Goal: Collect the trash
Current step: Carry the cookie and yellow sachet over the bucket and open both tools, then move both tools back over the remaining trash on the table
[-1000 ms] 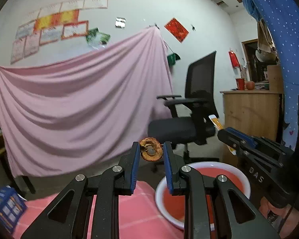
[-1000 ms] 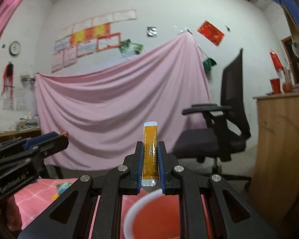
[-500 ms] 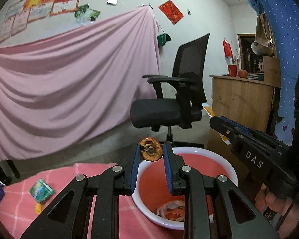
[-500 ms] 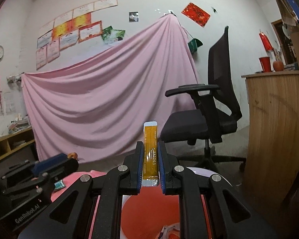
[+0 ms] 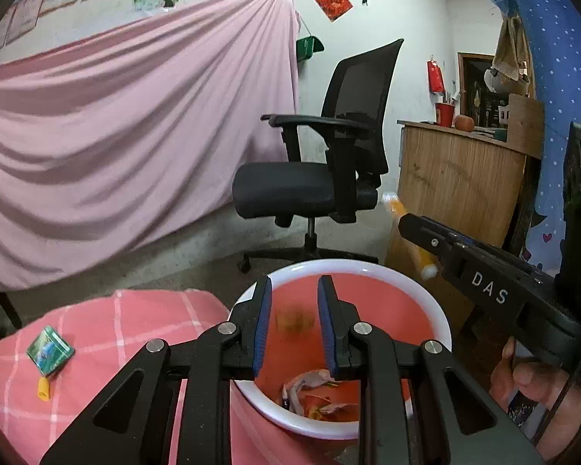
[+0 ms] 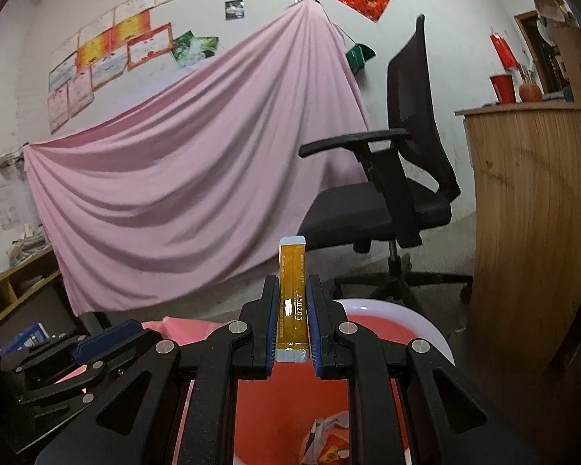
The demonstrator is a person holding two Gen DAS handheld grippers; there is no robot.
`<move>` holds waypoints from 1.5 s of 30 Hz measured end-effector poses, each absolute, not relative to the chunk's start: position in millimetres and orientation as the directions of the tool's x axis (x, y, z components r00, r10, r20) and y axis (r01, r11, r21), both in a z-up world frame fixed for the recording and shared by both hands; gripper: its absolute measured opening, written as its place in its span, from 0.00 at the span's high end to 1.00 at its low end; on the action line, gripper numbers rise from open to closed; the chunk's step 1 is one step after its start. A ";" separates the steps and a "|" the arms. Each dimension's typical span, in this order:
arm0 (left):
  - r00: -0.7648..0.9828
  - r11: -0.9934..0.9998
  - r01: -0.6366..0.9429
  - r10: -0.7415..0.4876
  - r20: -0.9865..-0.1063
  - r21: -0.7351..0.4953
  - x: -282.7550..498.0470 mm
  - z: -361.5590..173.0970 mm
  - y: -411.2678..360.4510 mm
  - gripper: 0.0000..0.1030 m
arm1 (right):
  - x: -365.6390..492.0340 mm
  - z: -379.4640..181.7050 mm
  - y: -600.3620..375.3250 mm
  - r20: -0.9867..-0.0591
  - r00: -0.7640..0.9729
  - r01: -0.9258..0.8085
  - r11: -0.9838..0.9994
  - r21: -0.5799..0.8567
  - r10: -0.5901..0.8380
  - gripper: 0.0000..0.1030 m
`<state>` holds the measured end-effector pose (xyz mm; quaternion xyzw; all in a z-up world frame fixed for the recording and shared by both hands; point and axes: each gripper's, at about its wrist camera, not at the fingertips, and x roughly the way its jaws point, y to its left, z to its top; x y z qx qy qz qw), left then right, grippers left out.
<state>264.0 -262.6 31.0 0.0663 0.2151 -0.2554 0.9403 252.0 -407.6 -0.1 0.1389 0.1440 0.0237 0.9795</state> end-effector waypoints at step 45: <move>0.909 0.964 0.232 -0.262 -0.326 -0.129 249.5 54.9 -144.6 0.02 | 254.5 9.4 -384.5 -0.183 0.977 -0.049 0.951 0.305 0.109 0.00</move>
